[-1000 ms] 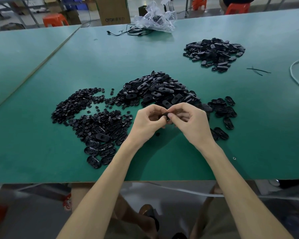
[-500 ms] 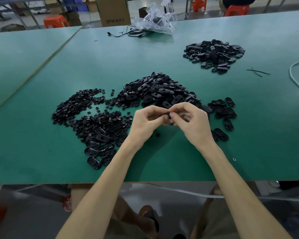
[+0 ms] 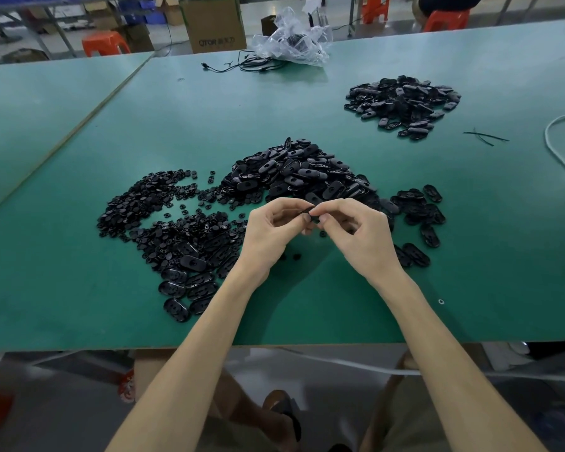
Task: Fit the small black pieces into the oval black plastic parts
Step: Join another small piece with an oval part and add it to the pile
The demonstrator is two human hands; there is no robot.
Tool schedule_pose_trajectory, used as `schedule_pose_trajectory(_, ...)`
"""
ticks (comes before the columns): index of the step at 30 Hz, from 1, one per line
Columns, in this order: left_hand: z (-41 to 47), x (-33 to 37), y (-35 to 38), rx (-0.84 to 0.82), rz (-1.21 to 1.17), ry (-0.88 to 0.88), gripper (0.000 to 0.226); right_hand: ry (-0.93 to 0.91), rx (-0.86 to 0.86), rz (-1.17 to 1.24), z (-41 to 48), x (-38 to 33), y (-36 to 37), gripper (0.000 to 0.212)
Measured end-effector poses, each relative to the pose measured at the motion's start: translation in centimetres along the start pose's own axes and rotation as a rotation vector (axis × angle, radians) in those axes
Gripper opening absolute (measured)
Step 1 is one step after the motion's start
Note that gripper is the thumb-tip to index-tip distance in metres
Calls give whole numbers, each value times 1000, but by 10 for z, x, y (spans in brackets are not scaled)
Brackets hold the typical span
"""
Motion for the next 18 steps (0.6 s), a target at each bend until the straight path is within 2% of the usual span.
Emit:
schedule_pose_trajectory(5,0,4,3,-8,26,23,19,-13,40,4,-2,-4,-3,25)
schedule_pose_trajectory(9,1,0,3,33,45,-10,21,16,237,21,-5,-2,-24,30)
schedule_pose_trajectory(14,1,-5,5,5,94,-62,20,250,631,161,-25,30,-60,48)
schedule_pose_trajectory(18,1,-5,5,5,112,-71,21,388,700,241,-32,47,-64,64)
Point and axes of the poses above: each hand's wrist, its own z-axis towards the middle knuckle, its own y-axis out of the palm, x = y × z, the point moved 9 cm from there along z, towards the middle knuckle, and after that the axes turned 11 degrees about -x, right-handed, at the moved point
